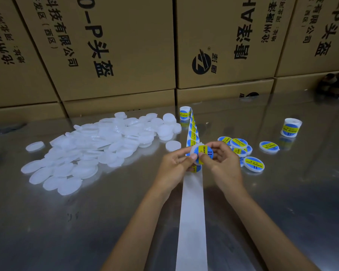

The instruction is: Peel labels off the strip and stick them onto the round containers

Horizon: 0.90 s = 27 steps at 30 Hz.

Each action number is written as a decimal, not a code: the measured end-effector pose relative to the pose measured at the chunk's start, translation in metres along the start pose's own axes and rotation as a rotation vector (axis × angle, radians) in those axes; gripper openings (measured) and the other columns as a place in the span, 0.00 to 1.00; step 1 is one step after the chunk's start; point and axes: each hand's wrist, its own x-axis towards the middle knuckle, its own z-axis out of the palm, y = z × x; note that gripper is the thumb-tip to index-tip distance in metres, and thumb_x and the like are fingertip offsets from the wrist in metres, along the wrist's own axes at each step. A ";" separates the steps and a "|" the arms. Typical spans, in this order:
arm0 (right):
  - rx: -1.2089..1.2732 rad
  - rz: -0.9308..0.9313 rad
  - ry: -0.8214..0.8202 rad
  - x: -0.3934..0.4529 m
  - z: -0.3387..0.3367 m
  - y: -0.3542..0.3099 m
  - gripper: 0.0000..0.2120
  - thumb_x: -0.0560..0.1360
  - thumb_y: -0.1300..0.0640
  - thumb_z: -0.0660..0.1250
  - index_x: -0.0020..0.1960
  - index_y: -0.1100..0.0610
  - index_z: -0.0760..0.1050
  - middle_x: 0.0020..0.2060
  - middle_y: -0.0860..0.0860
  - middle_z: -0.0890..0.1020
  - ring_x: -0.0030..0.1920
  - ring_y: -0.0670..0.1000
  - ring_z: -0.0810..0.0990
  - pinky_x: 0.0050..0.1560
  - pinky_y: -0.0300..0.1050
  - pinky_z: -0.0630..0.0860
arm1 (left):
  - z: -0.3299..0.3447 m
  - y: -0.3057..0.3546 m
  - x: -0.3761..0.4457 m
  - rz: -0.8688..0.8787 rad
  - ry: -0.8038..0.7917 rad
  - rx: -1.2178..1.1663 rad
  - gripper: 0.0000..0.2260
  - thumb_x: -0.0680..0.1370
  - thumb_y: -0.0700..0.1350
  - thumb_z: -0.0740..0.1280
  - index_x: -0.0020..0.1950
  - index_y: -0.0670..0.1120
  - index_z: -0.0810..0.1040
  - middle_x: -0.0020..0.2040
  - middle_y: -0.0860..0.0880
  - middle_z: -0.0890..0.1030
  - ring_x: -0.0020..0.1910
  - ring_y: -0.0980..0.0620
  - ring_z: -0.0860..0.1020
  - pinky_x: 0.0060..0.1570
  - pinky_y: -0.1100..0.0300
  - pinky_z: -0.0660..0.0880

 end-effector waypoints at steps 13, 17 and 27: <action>-0.024 -0.027 0.000 -0.001 0.002 0.001 0.11 0.71 0.70 0.74 0.46 0.57 0.76 0.39 0.46 0.81 0.35 0.37 0.78 0.38 0.29 0.74 | 0.000 -0.003 0.001 -0.016 -0.017 -0.038 0.12 0.81 0.37 0.66 0.63 0.45 0.81 0.57 0.43 0.85 0.52 0.48 0.83 0.53 0.58 0.81; -0.035 -0.034 -0.003 -0.001 0.001 0.003 0.13 0.71 0.69 0.74 0.45 0.54 0.75 0.38 0.45 0.81 0.35 0.37 0.78 0.37 0.29 0.74 | 0.001 -0.003 0.000 -0.009 -0.015 -0.051 0.12 0.81 0.36 0.66 0.61 0.46 0.82 0.55 0.43 0.85 0.51 0.50 0.83 0.50 0.60 0.81; -0.027 -0.027 0.003 0.000 0.001 0.009 0.13 0.71 0.67 0.74 0.44 0.51 0.75 0.37 0.43 0.81 0.35 0.39 0.80 0.36 0.31 0.75 | 0.003 -0.005 0.002 0.017 0.012 -0.025 0.12 0.81 0.35 0.65 0.63 0.41 0.81 0.53 0.43 0.86 0.51 0.47 0.84 0.54 0.55 0.82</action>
